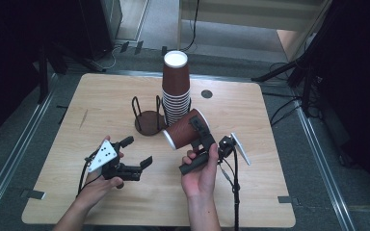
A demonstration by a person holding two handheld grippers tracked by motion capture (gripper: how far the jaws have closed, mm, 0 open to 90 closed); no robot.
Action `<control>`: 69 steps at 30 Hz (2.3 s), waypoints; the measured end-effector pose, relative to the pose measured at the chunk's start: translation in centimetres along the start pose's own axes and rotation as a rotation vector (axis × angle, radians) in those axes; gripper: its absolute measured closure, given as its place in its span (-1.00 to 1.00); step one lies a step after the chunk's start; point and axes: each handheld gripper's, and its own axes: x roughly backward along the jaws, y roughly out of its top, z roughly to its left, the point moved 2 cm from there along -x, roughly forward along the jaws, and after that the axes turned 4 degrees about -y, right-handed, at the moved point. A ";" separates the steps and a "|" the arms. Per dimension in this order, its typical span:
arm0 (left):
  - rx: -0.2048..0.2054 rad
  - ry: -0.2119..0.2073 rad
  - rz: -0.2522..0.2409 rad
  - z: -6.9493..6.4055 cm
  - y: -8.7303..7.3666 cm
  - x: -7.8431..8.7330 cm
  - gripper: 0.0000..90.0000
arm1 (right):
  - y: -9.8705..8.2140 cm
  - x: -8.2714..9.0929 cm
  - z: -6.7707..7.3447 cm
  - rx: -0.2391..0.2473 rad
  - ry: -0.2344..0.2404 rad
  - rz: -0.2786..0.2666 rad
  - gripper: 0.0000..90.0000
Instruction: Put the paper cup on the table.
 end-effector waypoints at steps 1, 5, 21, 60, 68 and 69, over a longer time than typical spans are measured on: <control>0.010 0.008 0.001 0.3 0.0 0.2 -1.00 | 0.2 0.1 0.0 0.022 -0.006 -0.004 -0.74; 0.039 0.040 0.001 1.5 -0.1 0.9 -1.00 | 0.9 0.1 -0.5 0.117 -0.037 -0.042 -0.74; 0.069 0.156 0.041 4.6 -0.7 3.2 -1.00 | 2.2 0.2 -2.4 0.584 -0.146 -0.197 -0.74; 0.122 0.281 0.120 8.0 -1.9 6.3 -1.00 | 9.0 -6.0 -9.9 1.217 -0.470 -0.322 -0.75; 0.144 0.343 0.131 8.4 -1.8 6.7 -0.70 | 9.4 -7.0 -10.7 1.249 -0.452 -0.367 -0.74; 0.140 0.345 0.124 8.4 -1.8 6.7 -0.69 | 9.3 -7.0 -10.8 1.258 -0.460 -0.366 -0.74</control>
